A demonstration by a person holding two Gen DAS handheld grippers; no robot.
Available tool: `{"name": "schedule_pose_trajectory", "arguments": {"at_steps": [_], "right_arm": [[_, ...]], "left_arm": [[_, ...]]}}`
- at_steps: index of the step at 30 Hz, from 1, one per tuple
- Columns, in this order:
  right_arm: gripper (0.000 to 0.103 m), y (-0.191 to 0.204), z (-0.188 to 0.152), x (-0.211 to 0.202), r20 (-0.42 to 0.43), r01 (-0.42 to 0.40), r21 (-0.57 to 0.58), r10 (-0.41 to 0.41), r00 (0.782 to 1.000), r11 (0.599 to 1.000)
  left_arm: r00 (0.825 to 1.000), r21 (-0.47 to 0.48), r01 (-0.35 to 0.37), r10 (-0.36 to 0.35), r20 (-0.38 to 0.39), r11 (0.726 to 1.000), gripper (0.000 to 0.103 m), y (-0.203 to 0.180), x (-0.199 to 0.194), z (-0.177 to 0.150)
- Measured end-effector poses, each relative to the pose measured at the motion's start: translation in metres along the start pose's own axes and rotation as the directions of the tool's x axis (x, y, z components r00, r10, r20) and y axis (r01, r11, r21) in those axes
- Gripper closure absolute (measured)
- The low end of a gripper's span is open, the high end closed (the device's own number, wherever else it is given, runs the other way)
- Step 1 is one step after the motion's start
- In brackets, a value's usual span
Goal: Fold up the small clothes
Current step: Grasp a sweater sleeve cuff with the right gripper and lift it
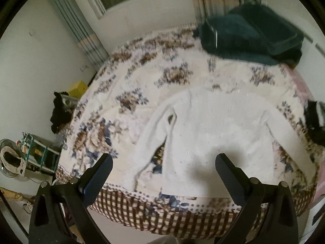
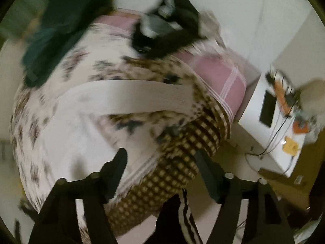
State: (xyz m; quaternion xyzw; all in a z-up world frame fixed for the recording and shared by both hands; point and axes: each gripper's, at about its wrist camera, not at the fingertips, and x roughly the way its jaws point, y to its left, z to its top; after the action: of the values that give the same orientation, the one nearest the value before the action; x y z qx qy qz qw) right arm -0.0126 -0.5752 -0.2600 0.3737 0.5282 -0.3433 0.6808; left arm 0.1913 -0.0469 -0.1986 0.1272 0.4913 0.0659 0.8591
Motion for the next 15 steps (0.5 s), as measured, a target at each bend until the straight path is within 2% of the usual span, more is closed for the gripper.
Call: {"name": "schedule_pose_trajectory", "arguments": {"at_steps": [3,6,7,10,12,13,15], "right_arm": [[0.028,-0.051,0.049,0.085,-0.061,-0.012,0.149,0.022,0.998,0.989],[0.028,-0.075,0.085,0.163,-0.079,0.005,0.198,0.011,0.997,0.98],[0.028,-0.077,0.091,0.184,-0.089,0.018,0.204,0.0,0.996,0.979],[0.028,-0.085,0.108,0.253,-0.151,0.005,0.246,0.033,0.988,0.969],[0.028,-0.089,0.115,0.292,-0.196,0.03,0.273,0.025,0.98,0.962],[0.028,-0.092,0.117,0.312,-0.223,0.066,0.279,-0.002,0.975,0.958],[0.026,-0.095,0.119,0.332,-0.225,0.069,0.304,0.001,0.974,0.95]], "left_arm": [[0.997,-0.005,0.009,-0.01,-0.075,1.0,0.0,-0.027,0.051,0.0],[0.991,0.006,-0.018,0.019,-0.13,1.0,0.0,-0.052,0.098,-0.001],[0.989,0.01,-0.026,0.027,-0.144,1.0,0.0,-0.055,0.11,-0.002],[0.973,-0.007,-0.037,0.034,-0.228,0.999,0.0,-0.073,0.155,-0.001],[0.963,-0.028,-0.04,0.031,-0.268,0.999,0.0,-0.082,0.178,-0.001],[0.96,-0.029,-0.043,0.033,-0.276,0.999,0.0,-0.084,0.185,0.0],[0.958,-0.019,-0.047,0.04,-0.284,0.999,0.0,-0.094,0.201,0.0]]}}
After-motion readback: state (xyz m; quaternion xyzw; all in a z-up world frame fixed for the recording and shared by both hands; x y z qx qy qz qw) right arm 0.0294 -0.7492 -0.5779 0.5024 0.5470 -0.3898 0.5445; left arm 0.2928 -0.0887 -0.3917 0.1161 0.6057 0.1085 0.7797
